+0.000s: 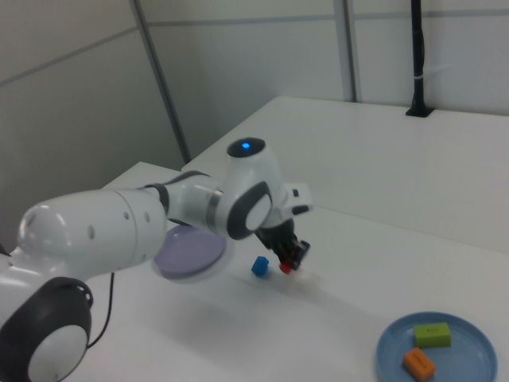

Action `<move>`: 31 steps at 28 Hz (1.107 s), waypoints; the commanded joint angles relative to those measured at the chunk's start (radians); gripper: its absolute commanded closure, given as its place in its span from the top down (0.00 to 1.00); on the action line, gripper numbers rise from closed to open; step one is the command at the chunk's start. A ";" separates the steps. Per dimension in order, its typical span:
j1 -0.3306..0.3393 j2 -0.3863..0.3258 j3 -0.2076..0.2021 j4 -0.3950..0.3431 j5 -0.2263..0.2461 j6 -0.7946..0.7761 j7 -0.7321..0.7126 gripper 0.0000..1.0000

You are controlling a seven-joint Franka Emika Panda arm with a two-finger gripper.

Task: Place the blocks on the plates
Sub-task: 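Move the gripper to the red block and grasp it, then carry the red block onto the lavender plate and release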

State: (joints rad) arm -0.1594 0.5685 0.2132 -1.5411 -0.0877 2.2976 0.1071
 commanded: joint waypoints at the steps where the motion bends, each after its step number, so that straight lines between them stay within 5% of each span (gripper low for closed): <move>1: 0.081 -0.056 -0.008 -0.019 0.006 0.003 0.062 0.01; 14: 0.303 -0.030 -0.012 -0.005 -0.027 0.100 0.134 0.01; 21: 0.345 0.005 -0.015 -0.005 -0.124 0.141 0.210 0.03; 26: 0.362 0.014 -0.015 -0.013 -0.141 0.138 0.221 0.12; 28: 0.362 0.014 -0.015 -0.016 -0.138 0.135 0.221 0.26; 30: 0.362 0.013 -0.015 -0.019 -0.135 0.129 0.223 0.50; 31: 0.362 0.010 -0.015 -0.019 -0.135 0.125 0.223 0.69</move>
State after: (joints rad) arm 0.1852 0.5921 0.2174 -1.5450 -0.2076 2.4136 0.3031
